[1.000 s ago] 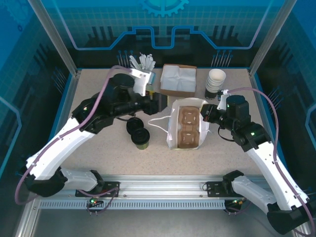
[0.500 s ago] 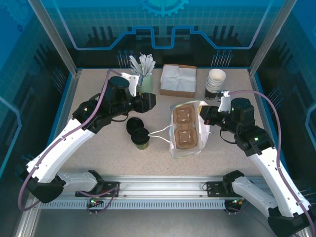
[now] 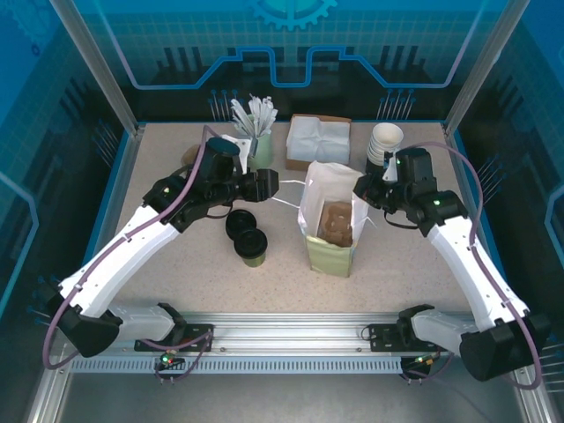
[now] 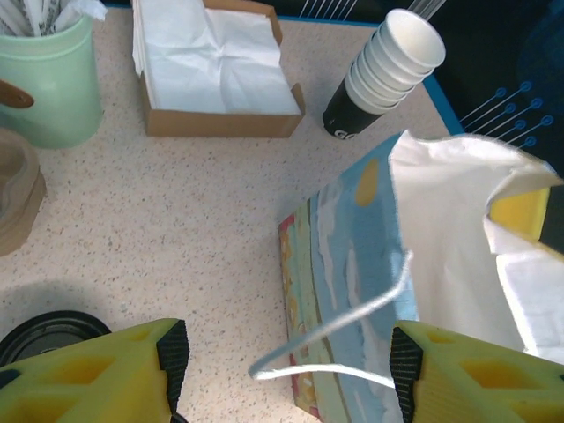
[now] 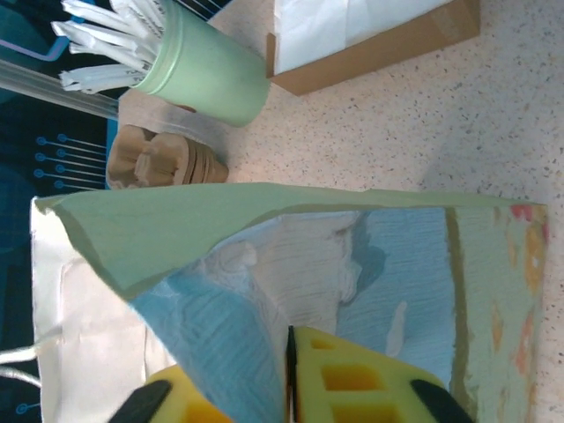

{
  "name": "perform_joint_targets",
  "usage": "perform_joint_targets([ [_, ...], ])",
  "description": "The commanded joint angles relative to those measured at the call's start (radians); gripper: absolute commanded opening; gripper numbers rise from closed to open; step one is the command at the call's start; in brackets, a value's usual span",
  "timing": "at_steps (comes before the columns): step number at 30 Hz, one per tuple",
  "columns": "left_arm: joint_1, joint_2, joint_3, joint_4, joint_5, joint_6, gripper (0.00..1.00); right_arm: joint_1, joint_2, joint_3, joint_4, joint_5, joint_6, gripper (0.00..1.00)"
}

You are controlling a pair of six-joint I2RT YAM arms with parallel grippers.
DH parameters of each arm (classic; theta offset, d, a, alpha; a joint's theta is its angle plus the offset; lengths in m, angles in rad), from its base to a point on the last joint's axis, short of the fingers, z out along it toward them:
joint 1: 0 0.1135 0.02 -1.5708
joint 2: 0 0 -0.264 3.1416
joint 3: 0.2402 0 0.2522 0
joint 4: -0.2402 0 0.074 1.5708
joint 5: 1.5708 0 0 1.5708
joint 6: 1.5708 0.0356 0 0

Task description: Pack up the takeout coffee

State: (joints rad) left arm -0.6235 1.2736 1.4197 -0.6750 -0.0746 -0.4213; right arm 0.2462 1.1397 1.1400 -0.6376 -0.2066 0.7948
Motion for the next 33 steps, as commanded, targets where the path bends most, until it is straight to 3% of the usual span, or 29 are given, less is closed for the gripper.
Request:
perform_joint_targets([
  [1,0.007,-0.002,-0.016,-0.011,-0.002,-0.023,0.64,-0.012,0.025,0.084,-0.102,0.038,-0.035,0.17],
  [12,0.007,-0.009,-0.015,-0.104,-0.002,0.027,0.67,-0.012,0.121,0.328,-0.386,0.246,-0.271,0.49],
  [21,0.007,-0.091,-0.118,-0.144,-0.055,0.031,0.72,0.064,0.198,0.465,-0.518,0.353,-0.307,0.58],
  [33,-0.011,-0.17,-0.335,-0.118,-0.065,-0.003,0.78,0.089,0.176,0.505,-0.551,0.338,-0.329,0.68],
])
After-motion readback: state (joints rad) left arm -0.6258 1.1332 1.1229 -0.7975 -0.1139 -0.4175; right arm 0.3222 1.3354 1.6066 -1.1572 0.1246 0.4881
